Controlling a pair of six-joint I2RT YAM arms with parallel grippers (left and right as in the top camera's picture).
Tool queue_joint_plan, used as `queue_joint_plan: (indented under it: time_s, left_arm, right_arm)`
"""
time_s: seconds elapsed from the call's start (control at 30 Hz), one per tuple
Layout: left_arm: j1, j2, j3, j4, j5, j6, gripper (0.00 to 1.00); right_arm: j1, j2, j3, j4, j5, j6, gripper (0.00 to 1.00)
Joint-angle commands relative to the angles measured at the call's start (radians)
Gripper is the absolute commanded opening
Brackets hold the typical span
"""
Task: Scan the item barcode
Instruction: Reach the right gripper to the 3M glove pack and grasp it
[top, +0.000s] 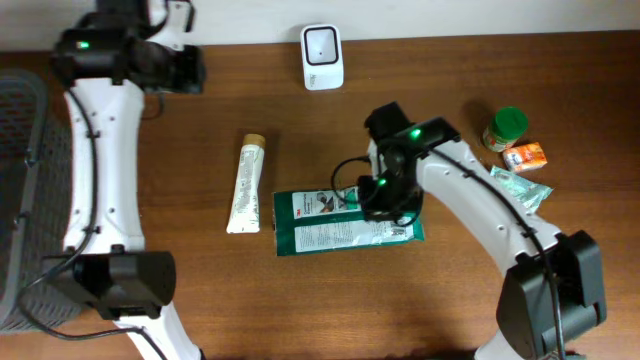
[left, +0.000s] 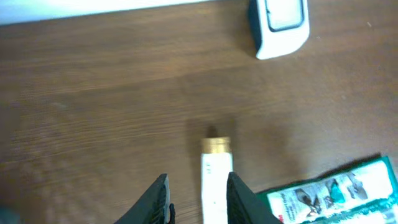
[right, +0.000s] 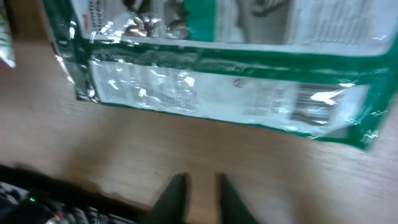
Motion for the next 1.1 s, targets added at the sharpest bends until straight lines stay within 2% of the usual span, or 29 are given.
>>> queue_joint_plan:
  time_s: [0.0, 0.17, 0.27, 0.37, 0.43, 0.53, 0.63, 0.7, 0.83, 1.07]
  left_arm:
    - [-0.043, -0.007, -0.047, 0.031, -0.032, 0.006, 0.33]
    - [-0.053, -0.006, -0.048, 0.051, -0.032, 0.006, 0.48]
    - [-0.053, -0.004, -0.048, 0.064, -0.032, 0.006, 0.57]
    - [-0.054, 0.006, -0.048, 0.071, -0.031, 0.005, 0.60]
    - [-0.056, 0.016, -0.048, 0.069, -0.031, 0.006, 0.59]
    - [-0.071, 0.042, -0.048, 0.063, -0.027, 0.006, 0.54]
    - [-0.104, 0.078, -0.048, 0.064, -0.028, 0.006, 0.41]
    - [-0.130, 0.105, -0.048, 0.064, -0.028, 0.006, 0.39]
    - [-0.178, 0.150, -0.048, 0.056, -0.029, 0.013, 0.33]
    - [-0.258, 0.195, -0.048, 0.024, -0.029, 0.014, 0.09]
  right_arm:
    - [0.060, 0.004, -0.018, 0.039, -0.024, 0.046, 0.04]
    - [0.146, 0.045, -0.018, 0.118, -0.027, 0.104, 0.04]
    - [0.219, 0.115, -0.018, 0.252, -0.030, 0.163, 0.04]
    - [0.246, 0.159, -0.018, 0.362, -0.021, 0.203, 0.04]
    - [0.229, 0.160, -0.018, 0.326, -0.022, 0.215, 0.04]
    - [0.154, 0.159, -0.018, 0.154, 0.005, 0.214, 0.04]
    - [0.064, 0.159, -0.018, -0.028, 0.081, 0.191, 0.04]
    - [0.035, 0.160, -0.021, -0.075, 0.100, 0.158, 0.04]
    - [0.010, 0.160, -0.080, -0.097, 0.173, 0.142, 0.04]
    - [-0.058, 0.160, -0.195, -0.089, 0.215, 0.143, 0.04]
